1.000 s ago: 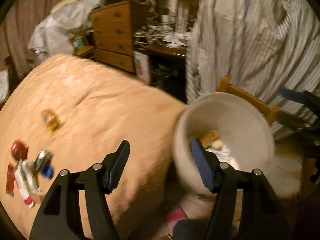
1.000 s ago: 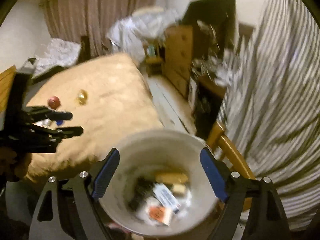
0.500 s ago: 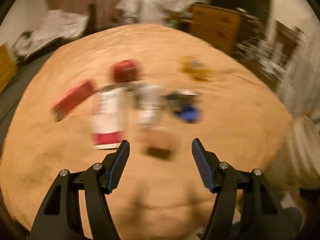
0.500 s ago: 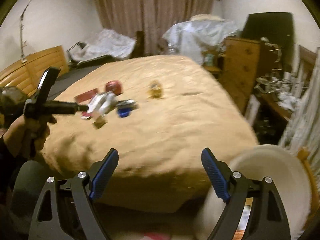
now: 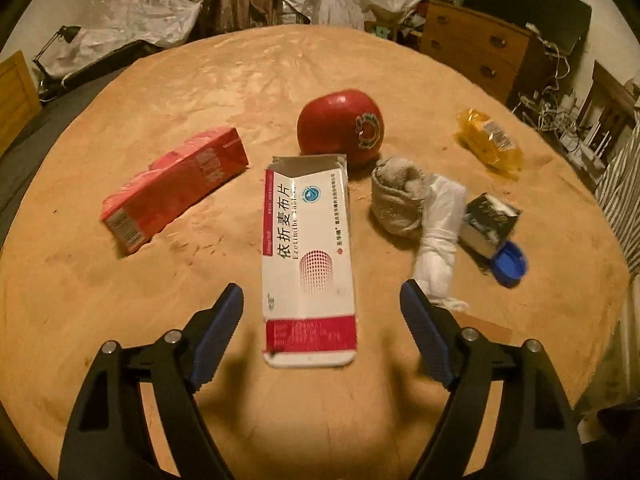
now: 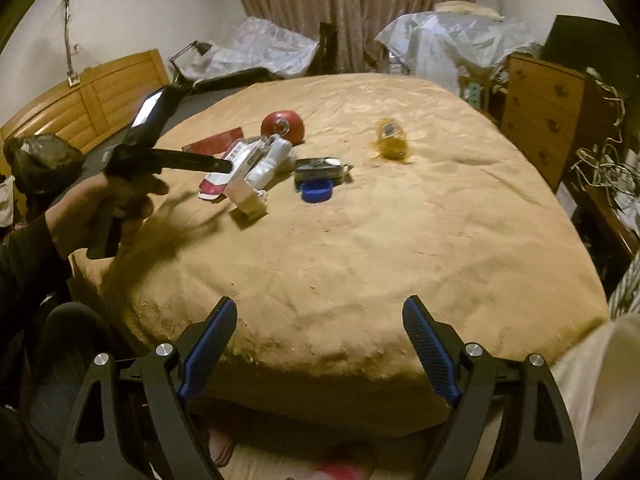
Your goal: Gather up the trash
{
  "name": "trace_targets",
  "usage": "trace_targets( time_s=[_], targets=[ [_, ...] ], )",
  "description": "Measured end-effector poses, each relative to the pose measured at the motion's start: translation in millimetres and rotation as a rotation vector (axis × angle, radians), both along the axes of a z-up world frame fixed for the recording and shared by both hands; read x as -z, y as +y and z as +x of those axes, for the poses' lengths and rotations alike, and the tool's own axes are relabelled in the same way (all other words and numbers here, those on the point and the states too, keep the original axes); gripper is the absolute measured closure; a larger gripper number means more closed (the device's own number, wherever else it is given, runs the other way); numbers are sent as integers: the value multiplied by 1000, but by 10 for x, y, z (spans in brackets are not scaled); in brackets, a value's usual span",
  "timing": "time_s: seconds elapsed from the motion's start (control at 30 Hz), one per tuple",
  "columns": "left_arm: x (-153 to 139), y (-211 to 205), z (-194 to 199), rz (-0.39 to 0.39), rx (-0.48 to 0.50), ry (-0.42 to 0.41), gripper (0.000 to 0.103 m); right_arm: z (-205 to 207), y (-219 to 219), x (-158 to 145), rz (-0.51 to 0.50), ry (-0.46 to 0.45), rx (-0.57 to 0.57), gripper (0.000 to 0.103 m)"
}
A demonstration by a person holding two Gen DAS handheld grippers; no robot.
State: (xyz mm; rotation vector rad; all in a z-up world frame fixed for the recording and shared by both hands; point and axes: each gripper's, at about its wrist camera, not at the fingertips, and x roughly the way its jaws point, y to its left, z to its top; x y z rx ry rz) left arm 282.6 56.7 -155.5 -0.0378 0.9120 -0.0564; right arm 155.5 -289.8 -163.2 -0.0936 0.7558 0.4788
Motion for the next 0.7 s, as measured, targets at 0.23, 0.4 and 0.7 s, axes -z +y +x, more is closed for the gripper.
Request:
trace_targets(
  time_s=[0.23, 0.4, 0.7],
  targets=[
    [147, 69, 178, 5, -3, 14, 26, 246, 240, 112, -16, 22, -50, 18],
    [227, 112, 228, 6, -6, 11, 45, 423, 494, 131, -26, 17, -105, 18],
    [225, 279, -43, -5, -4, 12, 53, 777, 1188, 136, -69, -5, -280, 35]
  ],
)
